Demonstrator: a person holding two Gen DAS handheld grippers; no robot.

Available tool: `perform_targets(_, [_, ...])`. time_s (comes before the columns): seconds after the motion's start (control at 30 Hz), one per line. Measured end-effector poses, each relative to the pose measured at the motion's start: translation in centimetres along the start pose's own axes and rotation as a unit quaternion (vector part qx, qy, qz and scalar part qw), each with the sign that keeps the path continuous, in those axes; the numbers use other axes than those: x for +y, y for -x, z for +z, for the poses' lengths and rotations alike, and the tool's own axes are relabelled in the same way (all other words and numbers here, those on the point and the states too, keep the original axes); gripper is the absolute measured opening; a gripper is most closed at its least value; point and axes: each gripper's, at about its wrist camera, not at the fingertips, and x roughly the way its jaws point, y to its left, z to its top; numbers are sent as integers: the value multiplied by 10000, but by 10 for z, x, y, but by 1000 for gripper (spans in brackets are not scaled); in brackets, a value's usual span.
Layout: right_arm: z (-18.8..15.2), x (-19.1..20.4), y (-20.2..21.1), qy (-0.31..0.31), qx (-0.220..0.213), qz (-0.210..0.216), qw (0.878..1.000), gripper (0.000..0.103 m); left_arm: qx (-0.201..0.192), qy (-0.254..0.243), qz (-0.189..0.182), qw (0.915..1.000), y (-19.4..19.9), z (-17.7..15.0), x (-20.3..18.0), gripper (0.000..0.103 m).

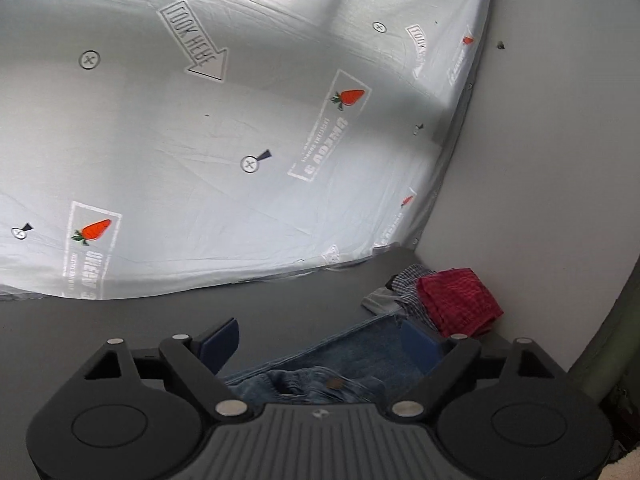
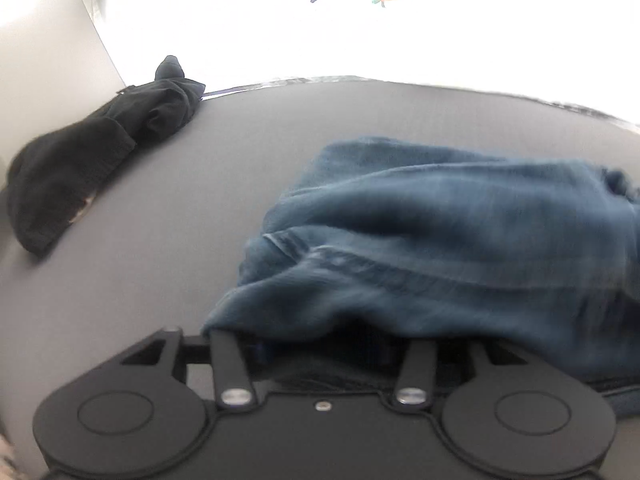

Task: Fold clothes
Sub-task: 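Lift the waistband with the left tool and fold it over onto the legs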

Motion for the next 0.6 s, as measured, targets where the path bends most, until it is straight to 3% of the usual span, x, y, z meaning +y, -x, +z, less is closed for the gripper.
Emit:
perform_targets(0.03, [0, -3, 4, -75, 114, 182, 9997, 73, 34, 112, 248, 9996, 3, -4, 11, 89])
perform_targets(0.17, [-3, -14, 24, -251, 405, 583, 9972, 101, 226, 539, 1415, 9882, 9, -22, 60, 90])
perform_targets(0.3, [-14, -37, 64, -735, 93, 276, 9969, 103, 726, 654, 2235, 9698, 9, -54, 87, 92])
perform_targets(0.4, [-22, -73, 97, -1513, -307, -180, 9878, 103, 1125, 817, 2350, 9620, 8, -82, 96, 93])
perform_targets(0.47, [-29, -99, 118, -2064, -584, -308, 9762, 103, 1281, 877, 2255, 9618, -1, -91, 94, 95])
perform_targets(0.6, [-39, -152, 148, -2705, -923, -976, 9533, 103, 1298, 692, 2178, 9648, -29, -92, 84, 98])
